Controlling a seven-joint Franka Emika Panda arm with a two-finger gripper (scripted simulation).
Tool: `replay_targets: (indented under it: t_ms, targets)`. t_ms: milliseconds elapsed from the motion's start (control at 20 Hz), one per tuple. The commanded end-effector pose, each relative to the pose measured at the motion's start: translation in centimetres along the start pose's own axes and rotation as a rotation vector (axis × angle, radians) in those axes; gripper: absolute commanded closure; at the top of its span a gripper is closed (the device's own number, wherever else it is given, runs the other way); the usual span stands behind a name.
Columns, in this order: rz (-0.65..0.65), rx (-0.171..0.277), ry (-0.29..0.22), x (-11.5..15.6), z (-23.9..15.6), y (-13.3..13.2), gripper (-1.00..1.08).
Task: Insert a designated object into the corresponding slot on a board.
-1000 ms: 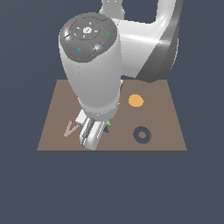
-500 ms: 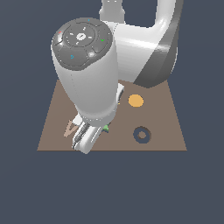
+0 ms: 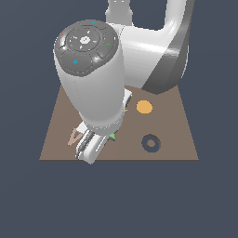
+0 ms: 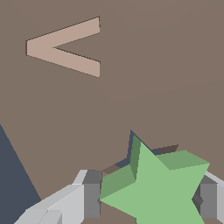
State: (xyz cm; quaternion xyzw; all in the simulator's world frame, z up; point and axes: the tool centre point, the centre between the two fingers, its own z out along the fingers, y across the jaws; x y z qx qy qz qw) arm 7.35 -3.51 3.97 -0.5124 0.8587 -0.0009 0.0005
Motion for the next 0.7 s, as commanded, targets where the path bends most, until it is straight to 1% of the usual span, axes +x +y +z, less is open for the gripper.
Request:
replay_targets:
  t_ms: [0, 150, 200, 650]
  targets:
    - [-0.001, -0.001, 0.0, 0.02, 0.41, 0.0, 1.08]
    - [-0.003, -0.002, 0.001, 0.01, 0.91, 0.01, 1.08]
    - [-0.003, -0.002, 0.001, 0.01, 0.91, 0.01, -0.92]
    - [-0.003, -0.002, 0.001, 0.01, 0.91, 0.01, -0.92]
